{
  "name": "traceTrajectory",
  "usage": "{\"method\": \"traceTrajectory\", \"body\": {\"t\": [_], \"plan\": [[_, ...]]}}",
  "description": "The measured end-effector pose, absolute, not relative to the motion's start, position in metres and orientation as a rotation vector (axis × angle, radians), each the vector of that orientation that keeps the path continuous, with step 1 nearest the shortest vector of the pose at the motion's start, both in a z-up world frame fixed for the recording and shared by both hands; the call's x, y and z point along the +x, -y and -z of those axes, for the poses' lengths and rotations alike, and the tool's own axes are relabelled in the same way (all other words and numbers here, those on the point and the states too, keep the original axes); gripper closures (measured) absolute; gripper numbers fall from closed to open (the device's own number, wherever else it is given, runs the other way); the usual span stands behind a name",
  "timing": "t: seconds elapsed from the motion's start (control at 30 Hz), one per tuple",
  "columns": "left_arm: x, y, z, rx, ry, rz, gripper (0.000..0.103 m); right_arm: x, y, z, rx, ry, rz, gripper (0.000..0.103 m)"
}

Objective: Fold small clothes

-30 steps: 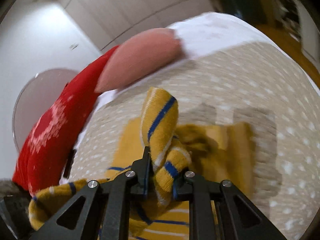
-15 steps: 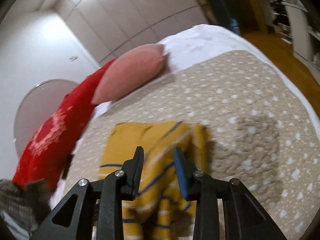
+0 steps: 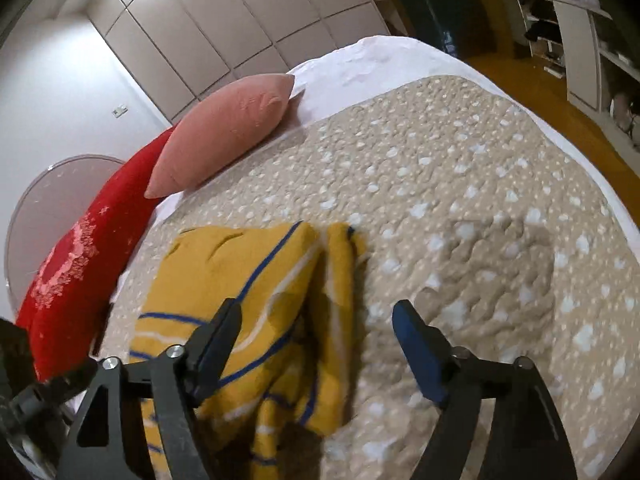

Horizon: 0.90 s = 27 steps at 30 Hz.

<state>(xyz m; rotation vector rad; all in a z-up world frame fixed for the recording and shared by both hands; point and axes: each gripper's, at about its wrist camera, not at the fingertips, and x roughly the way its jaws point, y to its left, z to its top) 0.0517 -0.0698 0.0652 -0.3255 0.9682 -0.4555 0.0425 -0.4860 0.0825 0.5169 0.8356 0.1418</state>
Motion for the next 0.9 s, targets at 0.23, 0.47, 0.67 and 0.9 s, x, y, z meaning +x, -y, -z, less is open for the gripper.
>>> {"method": "traceTrajectory", "body": {"t": [0.23, 0.47, 0.67, 0.9], "plan": [[0.066, 0.136, -0.032, -0.115, -1.077, 0.502, 0.021, 0.079, 0.464, -0.046, 0.708, -0.907, -0.354, 0.042], [0.073, 0.105, -0.09, -0.166, -1.002, 0.492, 0.062, 0.077, 0.449, -0.089, 0.729, -0.788, -0.42, 0.07], [0.082, 0.11, -0.075, -0.088, -1.042, 0.36, 0.044, 0.087, 0.444, -0.068, 0.63, -0.876, -0.245, 0.055], [0.038, 0.063, -0.078, -0.221, -1.002, 0.336, 0.044, 0.035, 0.463, -0.113, 0.573, -0.75, -0.19, 0.051]]}}
